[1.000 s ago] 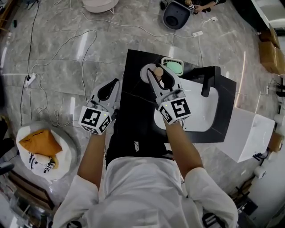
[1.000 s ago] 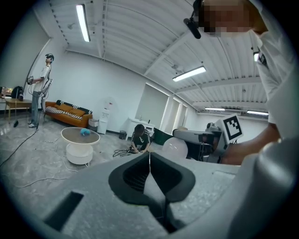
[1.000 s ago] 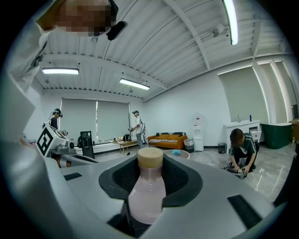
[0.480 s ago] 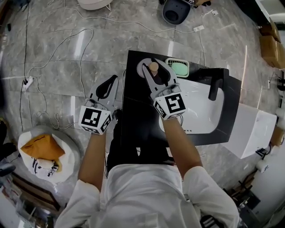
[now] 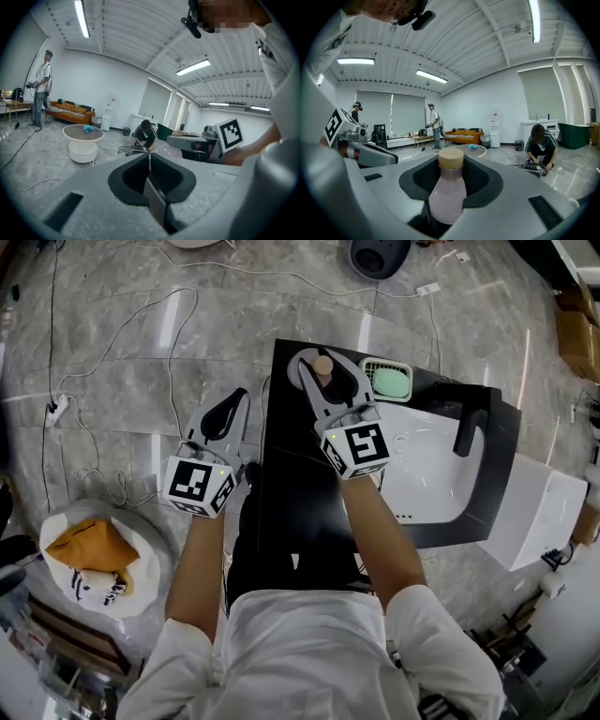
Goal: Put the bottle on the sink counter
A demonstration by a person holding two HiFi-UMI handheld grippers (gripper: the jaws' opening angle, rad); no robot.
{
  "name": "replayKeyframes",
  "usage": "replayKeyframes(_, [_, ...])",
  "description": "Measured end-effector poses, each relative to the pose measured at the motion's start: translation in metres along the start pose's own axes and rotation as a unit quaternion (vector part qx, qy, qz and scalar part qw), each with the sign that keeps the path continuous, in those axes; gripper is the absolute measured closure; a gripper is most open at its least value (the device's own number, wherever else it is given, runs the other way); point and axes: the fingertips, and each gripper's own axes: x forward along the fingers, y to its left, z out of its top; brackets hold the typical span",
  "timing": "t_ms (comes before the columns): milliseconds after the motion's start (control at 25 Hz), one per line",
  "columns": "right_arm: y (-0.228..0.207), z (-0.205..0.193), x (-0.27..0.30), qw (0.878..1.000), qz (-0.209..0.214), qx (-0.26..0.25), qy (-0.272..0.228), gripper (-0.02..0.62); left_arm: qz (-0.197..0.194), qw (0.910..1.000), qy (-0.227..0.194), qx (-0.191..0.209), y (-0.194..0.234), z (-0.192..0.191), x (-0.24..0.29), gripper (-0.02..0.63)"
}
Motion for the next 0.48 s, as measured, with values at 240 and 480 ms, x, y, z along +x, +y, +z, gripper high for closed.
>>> replayKeyframes(240, [0.000,-0.010,0.008,1.000,0.006,-0.006,0.009,0.456,-0.003,0.9999,0.006,-0.009,0.002,-0.012,-0.004,0.589])
replayKeyframes(480, [0.002,-0.015,0.015,1.000,0.009,-0.021,0.013,0.456,0.001,0.9998,0.009,-0.017,0.013,-0.020,-0.010,0.589])
